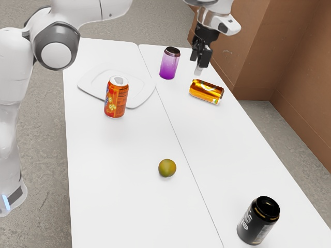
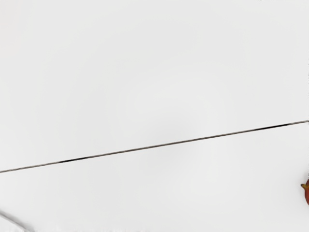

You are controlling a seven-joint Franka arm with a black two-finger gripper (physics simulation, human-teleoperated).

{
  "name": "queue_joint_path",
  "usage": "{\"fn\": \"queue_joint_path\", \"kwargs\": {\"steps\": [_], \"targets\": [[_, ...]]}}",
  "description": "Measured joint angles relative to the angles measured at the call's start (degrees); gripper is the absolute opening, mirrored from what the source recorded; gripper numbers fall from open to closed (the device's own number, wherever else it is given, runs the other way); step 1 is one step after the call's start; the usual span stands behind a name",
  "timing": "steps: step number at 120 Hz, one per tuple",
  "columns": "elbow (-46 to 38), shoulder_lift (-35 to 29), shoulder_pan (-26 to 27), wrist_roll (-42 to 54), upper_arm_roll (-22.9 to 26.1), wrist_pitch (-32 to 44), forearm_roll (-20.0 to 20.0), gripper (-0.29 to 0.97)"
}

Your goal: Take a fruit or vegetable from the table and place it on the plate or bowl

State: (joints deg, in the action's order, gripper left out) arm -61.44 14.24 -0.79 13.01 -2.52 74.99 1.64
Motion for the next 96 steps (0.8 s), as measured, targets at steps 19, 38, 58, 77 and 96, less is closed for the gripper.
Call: {"fn": "queue_joint_path", "kwargs": {"steps": [19,38,58,77,96], "targets": [[0.0,0.0,0.0,-1.4,0.0,-0.2,-0.2,0.68],[2.9,-4.1,0.0,-2.7,-0.1,-0.9,-0.8,0.68],[-9.3,-19.5,-1.6,-9.2,5.0,-2.7,-2.1,0.68],[-39.0,-34.9,0.5,-21.5,15.2,5.2,-4.7,0.68],[-47.6,-37.3,0.5,-33.4,17.6,10.4,-8.7,0.68]]}}
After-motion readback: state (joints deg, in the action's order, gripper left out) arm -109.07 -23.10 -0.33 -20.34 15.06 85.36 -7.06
